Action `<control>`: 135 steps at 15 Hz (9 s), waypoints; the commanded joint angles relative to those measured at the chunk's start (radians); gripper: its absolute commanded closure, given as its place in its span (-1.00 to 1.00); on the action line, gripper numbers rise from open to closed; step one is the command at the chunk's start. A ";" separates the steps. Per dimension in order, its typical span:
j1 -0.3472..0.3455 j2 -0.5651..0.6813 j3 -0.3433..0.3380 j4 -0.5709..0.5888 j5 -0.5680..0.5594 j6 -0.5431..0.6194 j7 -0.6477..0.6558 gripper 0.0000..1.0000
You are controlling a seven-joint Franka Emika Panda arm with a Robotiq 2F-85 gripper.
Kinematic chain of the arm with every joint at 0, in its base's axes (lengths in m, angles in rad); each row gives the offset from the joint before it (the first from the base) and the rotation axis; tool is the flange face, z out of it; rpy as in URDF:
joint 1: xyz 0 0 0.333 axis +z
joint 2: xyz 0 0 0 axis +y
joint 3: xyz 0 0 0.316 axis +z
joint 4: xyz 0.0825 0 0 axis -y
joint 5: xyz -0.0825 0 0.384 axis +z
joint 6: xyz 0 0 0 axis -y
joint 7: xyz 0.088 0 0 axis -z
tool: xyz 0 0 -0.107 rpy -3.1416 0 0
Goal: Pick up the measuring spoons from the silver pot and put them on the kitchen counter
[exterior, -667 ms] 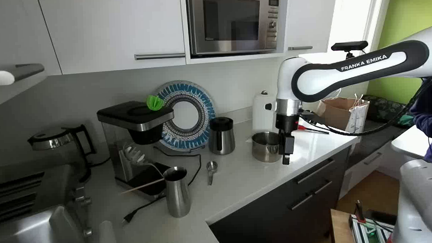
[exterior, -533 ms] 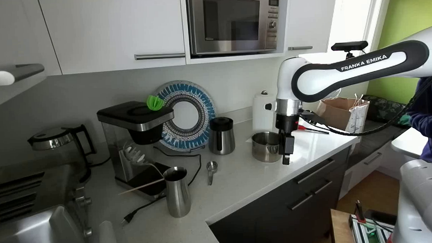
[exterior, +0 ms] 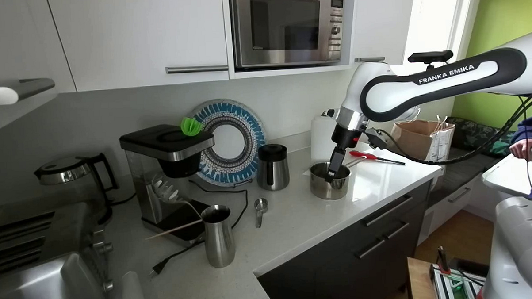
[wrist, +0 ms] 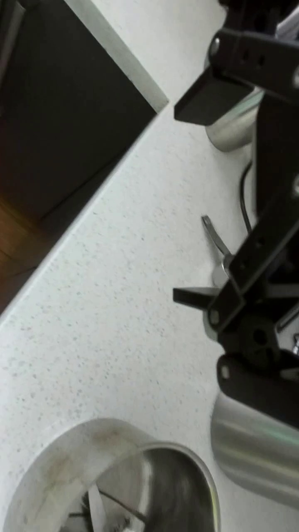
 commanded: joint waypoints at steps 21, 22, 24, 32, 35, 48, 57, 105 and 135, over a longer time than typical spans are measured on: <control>-0.226 0.477 -0.090 0.312 -0.039 0.112 0.120 -1.00; -0.238 0.511 -0.086 0.338 -0.070 0.098 0.137 -1.00; -0.251 0.572 -0.084 0.383 -0.084 0.066 0.163 -1.00; -0.265 0.656 -0.062 0.420 -0.076 0.062 0.202 -1.00; -0.264 0.704 -0.056 0.427 -0.127 0.036 0.220 -1.00; -0.272 0.836 -0.014 0.488 -0.117 -0.066 0.190 -0.11; -0.276 0.832 -0.013 0.538 -0.128 -0.156 0.206 0.94; -0.120 0.556 0.103 0.514 0.070 -0.172 0.064 0.93; -0.110 0.616 0.184 0.524 -0.015 -0.163 0.059 -0.96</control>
